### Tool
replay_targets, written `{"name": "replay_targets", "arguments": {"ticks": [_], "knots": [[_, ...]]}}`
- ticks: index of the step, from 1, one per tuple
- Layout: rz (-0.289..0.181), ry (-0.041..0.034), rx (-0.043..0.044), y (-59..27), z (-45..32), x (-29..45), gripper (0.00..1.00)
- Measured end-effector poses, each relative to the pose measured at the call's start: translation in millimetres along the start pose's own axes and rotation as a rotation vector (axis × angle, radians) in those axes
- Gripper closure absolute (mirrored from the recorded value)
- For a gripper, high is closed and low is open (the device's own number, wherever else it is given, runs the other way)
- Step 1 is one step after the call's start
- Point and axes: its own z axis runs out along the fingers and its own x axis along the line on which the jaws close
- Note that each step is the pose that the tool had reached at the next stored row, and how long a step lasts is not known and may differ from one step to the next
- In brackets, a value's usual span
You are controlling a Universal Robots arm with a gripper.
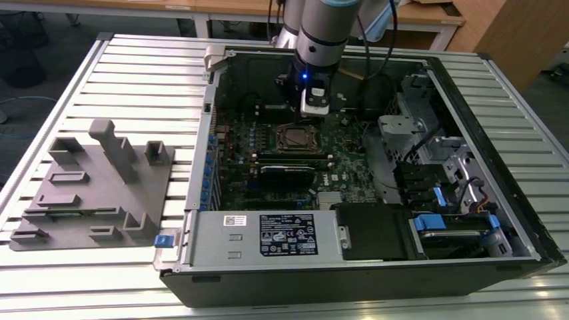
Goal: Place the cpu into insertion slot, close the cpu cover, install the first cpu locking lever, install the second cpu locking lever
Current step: 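Install the first cpu locking lever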
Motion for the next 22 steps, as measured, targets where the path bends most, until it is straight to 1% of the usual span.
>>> {"name": "replay_targets", "arguments": {"ticks": [9, 19, 22], "knots": [[-0.013, 0.0012, 0.0017, 0.5, 5.4, -2.4, 0.9], [-0.013, 0.0012, 0.0015, 5.3, 5.7, -9.8, 0.9], [-0.013, 0.0011, 0.0015, 5.8, 5.7, -10.1, 0.9]]}}
